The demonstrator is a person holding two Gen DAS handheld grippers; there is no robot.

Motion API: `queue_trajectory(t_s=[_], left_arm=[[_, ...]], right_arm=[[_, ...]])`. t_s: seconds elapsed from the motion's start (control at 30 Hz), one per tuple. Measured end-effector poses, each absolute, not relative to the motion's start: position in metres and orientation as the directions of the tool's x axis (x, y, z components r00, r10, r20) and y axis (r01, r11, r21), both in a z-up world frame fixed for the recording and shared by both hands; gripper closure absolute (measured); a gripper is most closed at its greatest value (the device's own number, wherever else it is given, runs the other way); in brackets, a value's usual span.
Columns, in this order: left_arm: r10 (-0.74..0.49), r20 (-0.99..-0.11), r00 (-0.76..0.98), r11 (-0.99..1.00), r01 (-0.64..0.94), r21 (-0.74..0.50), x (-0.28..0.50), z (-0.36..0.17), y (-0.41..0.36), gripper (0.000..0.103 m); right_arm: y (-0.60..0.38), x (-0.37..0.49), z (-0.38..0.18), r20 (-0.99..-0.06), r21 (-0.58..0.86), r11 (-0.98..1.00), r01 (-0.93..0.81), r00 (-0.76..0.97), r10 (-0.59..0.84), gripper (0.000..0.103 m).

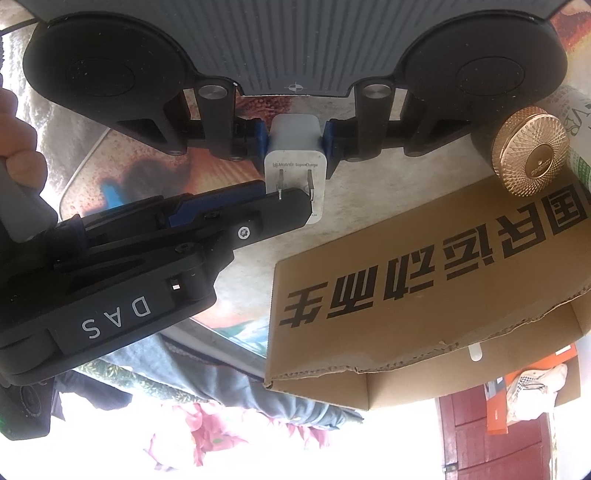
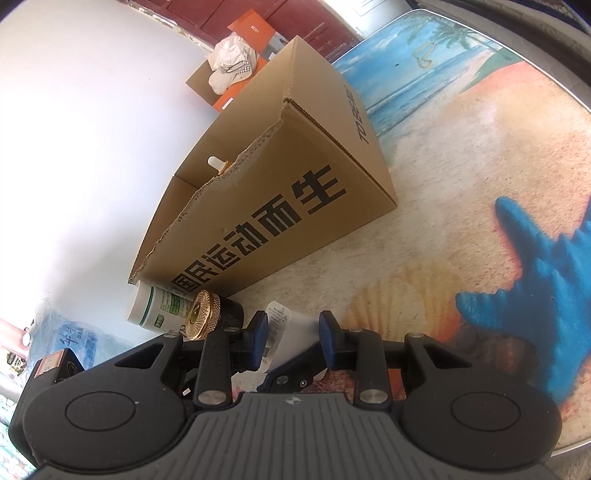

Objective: Organize rigid objects
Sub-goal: 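Close the right gripper on the white plug charger, then lift the white charger with the right gripper and carry it over the box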

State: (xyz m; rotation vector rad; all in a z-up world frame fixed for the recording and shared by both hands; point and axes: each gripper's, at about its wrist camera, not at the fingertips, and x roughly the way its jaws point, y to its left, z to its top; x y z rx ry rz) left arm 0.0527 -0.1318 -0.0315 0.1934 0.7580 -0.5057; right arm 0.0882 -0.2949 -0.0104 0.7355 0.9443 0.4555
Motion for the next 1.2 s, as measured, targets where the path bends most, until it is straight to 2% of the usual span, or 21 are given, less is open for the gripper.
queue_trajectory(t_s=[0.7,1.2], left_arm=[[-0.373,-0.653,0.659,0.869,0.494,0.002,0.034,-0.01,-0.113,0.077],[-0.375,-0.514,0.771,0.888,0.459,0.041,0.059,0.073,-0.099,0.077]], right_arm=[[-0.288,0.08,0.016,-0.531,0.726,0.68,-0.103,0.544,0.65,0.07],[-0.273,0.108,0.106,-0.405,0.665,0.677,-0.315,0.609,0.682,0.07]])
